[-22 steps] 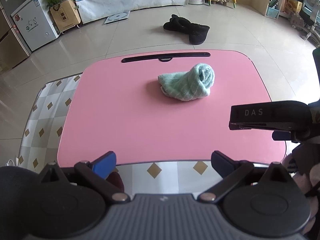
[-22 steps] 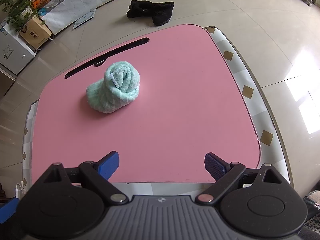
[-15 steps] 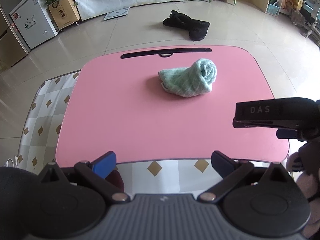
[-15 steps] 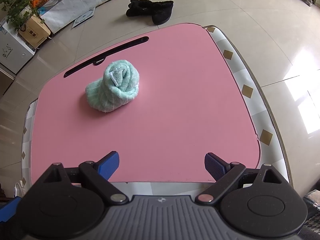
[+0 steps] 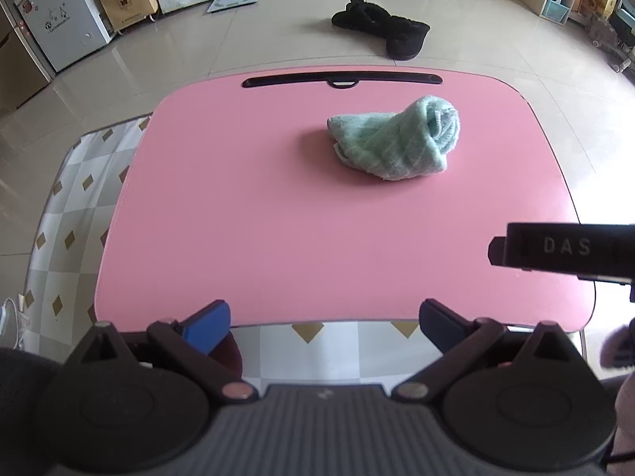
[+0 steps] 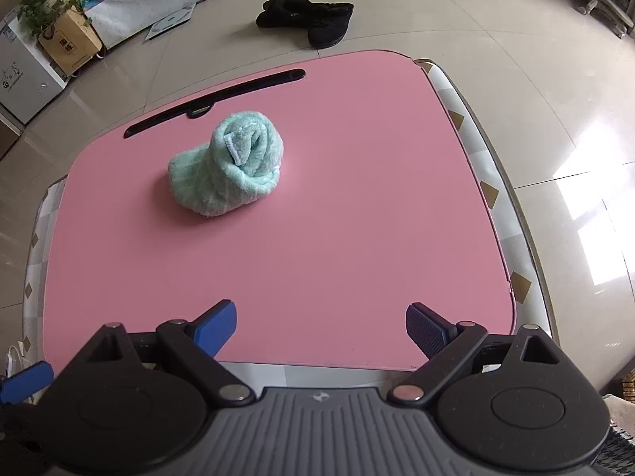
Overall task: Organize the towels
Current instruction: 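Move the right tool down onto the rolled mint-green towel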
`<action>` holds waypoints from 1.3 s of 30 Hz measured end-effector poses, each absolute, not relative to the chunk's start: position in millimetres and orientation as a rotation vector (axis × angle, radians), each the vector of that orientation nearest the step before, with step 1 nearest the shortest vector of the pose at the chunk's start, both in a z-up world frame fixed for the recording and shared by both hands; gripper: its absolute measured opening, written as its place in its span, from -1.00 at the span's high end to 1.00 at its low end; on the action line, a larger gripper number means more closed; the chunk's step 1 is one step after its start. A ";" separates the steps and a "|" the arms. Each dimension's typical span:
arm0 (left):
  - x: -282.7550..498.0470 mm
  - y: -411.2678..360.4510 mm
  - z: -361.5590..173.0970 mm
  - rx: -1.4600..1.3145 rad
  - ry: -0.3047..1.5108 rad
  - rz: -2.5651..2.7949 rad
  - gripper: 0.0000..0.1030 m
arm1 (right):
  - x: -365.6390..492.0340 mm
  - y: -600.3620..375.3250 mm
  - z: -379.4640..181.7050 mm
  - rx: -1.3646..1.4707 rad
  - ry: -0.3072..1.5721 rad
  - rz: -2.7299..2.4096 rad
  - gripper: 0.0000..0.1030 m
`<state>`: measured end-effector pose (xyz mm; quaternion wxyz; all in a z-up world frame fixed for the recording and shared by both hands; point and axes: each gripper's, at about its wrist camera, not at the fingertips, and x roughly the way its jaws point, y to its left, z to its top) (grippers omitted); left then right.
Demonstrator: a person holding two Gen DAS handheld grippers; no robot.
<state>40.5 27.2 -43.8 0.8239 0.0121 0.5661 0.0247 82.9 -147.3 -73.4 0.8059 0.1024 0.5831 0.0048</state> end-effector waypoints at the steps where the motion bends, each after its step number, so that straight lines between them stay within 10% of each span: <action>1: 42.7 29.3 -45.2 0.019 1.207 0.053 -0.97 | 83.6 -147.3 -74.4 0.222 1.251 0.015 -0.80; 39: 198.3 26.4 -94.1 -0.003 1.165 -0.052 -0.98 | 231.4 -147.8 -88.2 0.386 1.205 -0.041 -0.80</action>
